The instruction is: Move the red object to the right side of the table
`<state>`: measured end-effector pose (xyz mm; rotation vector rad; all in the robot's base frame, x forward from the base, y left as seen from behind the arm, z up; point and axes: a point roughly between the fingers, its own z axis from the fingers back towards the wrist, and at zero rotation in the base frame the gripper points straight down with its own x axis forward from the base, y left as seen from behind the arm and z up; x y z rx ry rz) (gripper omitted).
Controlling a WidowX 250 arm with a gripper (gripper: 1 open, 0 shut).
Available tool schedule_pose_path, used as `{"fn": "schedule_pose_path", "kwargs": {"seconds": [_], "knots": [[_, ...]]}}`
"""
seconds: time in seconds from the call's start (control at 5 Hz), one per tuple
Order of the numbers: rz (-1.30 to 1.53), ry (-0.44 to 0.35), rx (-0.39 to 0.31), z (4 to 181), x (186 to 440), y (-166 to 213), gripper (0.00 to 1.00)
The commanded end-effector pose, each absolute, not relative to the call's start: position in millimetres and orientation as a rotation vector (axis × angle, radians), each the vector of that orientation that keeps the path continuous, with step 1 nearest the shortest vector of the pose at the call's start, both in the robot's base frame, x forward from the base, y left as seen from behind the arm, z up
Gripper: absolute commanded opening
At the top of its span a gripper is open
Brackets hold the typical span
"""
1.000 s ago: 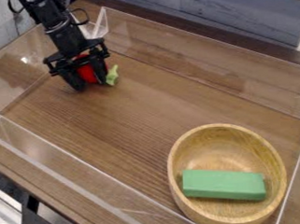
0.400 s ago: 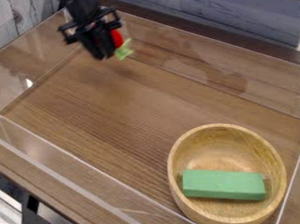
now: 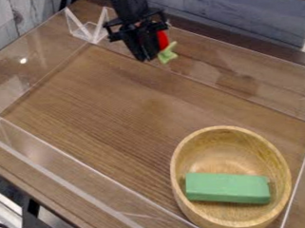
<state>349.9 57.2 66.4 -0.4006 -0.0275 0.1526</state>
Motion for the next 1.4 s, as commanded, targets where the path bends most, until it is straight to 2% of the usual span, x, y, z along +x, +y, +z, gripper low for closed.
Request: {"fn": "schedule_pose_path", "kwargs": {"seconds": [0.0,0.2,0.6,1.0,1.2], "knots": [[0.156,-0.083,-0.372,85.5,362,52,0.00],[0.196,-0.087,-0.362,89.9,368,49,0.00],[0.047,-0.047,-0.340,87.1,370,12,0.00],[0.081,-0.027,-0.306,72.0,363,-40,0.00],[0.082,-0.020,-0.284,55.1,367,-40,0.00]]}}
